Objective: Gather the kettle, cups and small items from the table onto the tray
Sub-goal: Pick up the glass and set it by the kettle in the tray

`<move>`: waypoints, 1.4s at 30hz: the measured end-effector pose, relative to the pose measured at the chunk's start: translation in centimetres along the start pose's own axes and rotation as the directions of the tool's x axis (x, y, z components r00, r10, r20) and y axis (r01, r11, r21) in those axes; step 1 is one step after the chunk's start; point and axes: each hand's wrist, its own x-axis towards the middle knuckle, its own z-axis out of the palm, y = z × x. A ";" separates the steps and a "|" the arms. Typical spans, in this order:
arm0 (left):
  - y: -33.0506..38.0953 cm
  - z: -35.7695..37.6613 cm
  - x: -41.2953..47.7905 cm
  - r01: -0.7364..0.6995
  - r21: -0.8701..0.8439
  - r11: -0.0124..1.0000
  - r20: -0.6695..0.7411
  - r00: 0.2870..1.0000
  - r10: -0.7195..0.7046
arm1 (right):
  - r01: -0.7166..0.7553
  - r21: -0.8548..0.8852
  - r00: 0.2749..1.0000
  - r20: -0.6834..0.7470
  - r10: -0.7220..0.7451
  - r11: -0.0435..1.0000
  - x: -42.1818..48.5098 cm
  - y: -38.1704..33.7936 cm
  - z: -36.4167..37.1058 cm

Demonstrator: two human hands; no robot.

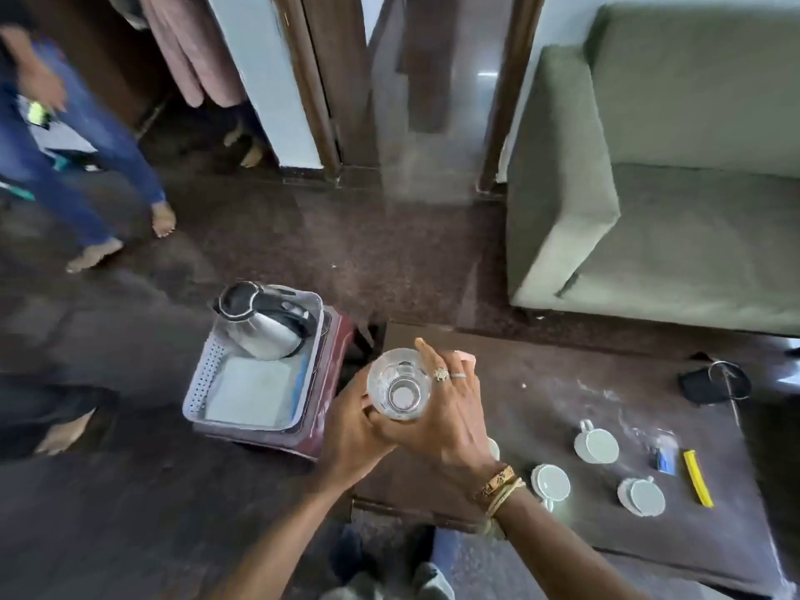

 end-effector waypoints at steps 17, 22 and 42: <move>-1.5 -7.2 -3.5 0.086 -0.112 0.990 -0.203 0.973 -0.107 | 0.138 0.026 0.984 0.107 -0.140 0.990 -0.4 -8.3 1.9; -2.3 -9.6 -3.3 0.046 -0.145 0.988 -0.220 0.972 -0.077 | 0.129 0.060 0.986 0.100 -0.135 0.990 -0.2 -10.7 3.0; -9.3 -23.7 -0.3 0.021 -0.106 0.994 -0.177 0.983 -0.039 | 0.098 0.064 0.982 0.156 -0.107 0.993 2.3 -23.0 11.4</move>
